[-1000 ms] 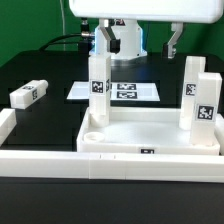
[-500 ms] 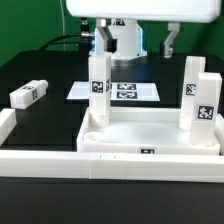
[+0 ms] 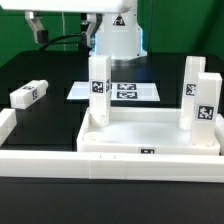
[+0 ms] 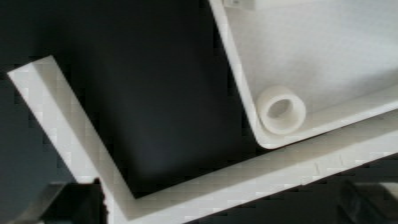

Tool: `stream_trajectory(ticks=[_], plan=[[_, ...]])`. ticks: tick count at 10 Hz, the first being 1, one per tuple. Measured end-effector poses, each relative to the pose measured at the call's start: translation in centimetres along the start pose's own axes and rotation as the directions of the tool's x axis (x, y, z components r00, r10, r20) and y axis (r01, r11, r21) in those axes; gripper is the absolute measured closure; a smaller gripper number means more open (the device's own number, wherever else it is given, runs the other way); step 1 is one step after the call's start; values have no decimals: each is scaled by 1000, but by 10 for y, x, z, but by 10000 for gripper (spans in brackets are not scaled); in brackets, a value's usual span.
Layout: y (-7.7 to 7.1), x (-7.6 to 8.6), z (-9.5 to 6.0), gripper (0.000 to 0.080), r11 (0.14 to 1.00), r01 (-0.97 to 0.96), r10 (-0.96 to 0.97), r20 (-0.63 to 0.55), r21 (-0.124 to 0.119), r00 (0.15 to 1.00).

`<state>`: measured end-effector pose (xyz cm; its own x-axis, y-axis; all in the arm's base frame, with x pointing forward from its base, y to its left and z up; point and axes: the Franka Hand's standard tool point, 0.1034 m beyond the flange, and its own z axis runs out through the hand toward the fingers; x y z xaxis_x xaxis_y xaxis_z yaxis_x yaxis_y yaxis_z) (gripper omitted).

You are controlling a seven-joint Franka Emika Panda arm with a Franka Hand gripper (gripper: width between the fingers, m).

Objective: Assemble desk

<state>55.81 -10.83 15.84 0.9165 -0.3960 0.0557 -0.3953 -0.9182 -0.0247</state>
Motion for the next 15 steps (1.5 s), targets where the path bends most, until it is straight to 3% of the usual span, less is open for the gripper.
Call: stream_trajectory(ticks=[2, 3, 4, 6, 7, 11, 13, 15], plan=[[0, 0, 0, 150, 1000, 0, 0, 1, -1, 1000], [6, -3, 4, 150, 1000, 12, -12, 2, 13, 1000], [33, -14, 15, 150, 1000, -8, 8, 16, 25, 1000], [79, -31, 38, 150, 1000, -15, 15, 45, 1, 999], [90, -37, 47, 150, 1000, -21, 22, 59, -5, 998], [91, -37, 49, 150, 1000, -18, 18, 64, -5, 998], [124, -52, 66, 150, 999, -37, 38, 77, -14, 996], [155, -68, 87, 150, 999, -2, 6, 102, -42, 995]])
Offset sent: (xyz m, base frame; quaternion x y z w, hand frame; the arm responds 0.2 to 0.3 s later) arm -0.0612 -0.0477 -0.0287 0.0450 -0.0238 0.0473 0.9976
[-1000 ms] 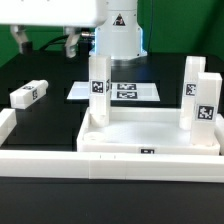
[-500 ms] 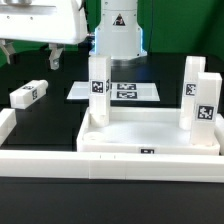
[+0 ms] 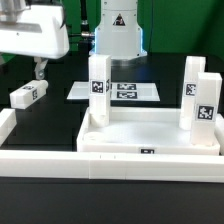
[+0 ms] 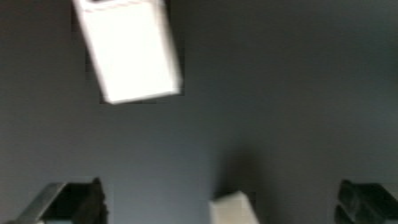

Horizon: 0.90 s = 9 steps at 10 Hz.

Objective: Assemble desk

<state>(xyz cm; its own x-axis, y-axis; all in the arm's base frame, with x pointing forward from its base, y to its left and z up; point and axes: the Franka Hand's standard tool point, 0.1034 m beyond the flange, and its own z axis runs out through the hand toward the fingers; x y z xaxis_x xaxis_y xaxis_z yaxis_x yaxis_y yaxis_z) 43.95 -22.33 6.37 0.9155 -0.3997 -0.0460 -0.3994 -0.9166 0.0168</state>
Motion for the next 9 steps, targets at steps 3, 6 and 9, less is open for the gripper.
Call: stream_trajectory(ticks=[3, 6, 9], plan=[[-1, -2, 4, 150, 1000, 0, 0, 36, 6, 999], [0, -5, 9, 150, 999, 19, -29, 227, 46, 974], [10, -4, 10, 150, 996, 67, -86, 386, 63, 918]])
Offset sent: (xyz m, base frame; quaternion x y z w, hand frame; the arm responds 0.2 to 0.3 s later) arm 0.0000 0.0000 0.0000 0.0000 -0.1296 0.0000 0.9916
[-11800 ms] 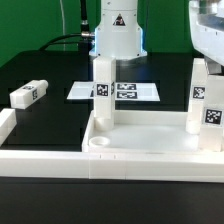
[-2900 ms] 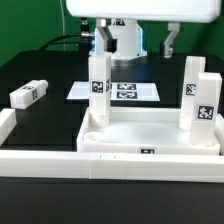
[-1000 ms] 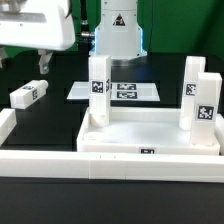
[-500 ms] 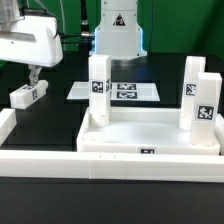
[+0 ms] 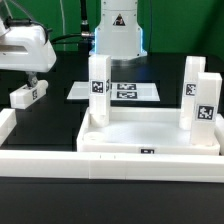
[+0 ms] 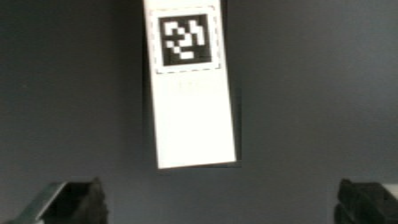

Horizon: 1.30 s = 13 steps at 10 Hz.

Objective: Assemble desk

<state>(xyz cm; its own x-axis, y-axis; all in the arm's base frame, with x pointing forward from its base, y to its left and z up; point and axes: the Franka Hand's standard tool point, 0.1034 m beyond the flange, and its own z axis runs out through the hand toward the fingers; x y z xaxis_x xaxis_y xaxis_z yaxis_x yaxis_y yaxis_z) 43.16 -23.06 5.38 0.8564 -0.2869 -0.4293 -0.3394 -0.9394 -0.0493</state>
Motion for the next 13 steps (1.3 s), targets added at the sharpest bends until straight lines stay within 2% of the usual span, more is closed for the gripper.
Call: stream_trajectory(ticks=[3, 4, 6, 8, 13], plan=[[-2, -7, 6, 150, 1000, 2, -5, 191, 14, 982], [1, -7, 11, 150, 1000, 5, -3, 248, -4, 969], [7, -15, 23, 150, 1000, -8, 8, 414, -2, 910], [7, -9, 31, 150, 1000, 2, 6, 416, -18, 910], [8, -12, 33, 150, 1000, -3, 9, 436, -15, 900]])
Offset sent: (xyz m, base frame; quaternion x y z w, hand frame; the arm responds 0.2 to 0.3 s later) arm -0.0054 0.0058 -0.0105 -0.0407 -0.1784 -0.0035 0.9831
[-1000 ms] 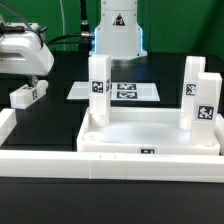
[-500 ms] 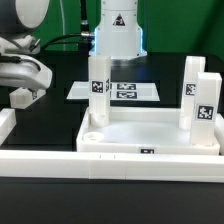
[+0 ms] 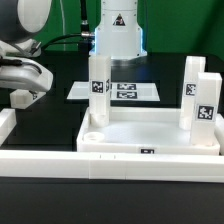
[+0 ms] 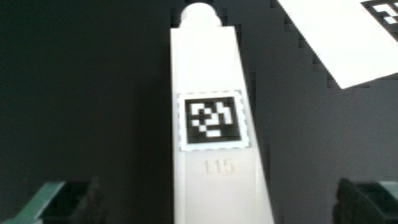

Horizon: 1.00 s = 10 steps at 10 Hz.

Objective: Assemble desk

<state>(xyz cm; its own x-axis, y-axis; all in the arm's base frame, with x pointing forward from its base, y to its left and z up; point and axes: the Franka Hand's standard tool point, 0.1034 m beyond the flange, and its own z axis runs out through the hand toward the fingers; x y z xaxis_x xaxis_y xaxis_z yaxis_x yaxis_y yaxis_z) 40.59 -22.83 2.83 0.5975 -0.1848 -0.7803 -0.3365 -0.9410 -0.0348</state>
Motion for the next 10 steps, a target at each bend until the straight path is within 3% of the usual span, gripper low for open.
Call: stream_trajectory(ticks=[3, 5, 10], plan=[[3, -2, 10, 150, 1000, -6, 9, 185, -17, 983], [4, 1, 14, 150, 1000, -11, 15, 233, -20, 972], [6, 8, 13, 150, 999, -12, 18, 207, -31, 978]])
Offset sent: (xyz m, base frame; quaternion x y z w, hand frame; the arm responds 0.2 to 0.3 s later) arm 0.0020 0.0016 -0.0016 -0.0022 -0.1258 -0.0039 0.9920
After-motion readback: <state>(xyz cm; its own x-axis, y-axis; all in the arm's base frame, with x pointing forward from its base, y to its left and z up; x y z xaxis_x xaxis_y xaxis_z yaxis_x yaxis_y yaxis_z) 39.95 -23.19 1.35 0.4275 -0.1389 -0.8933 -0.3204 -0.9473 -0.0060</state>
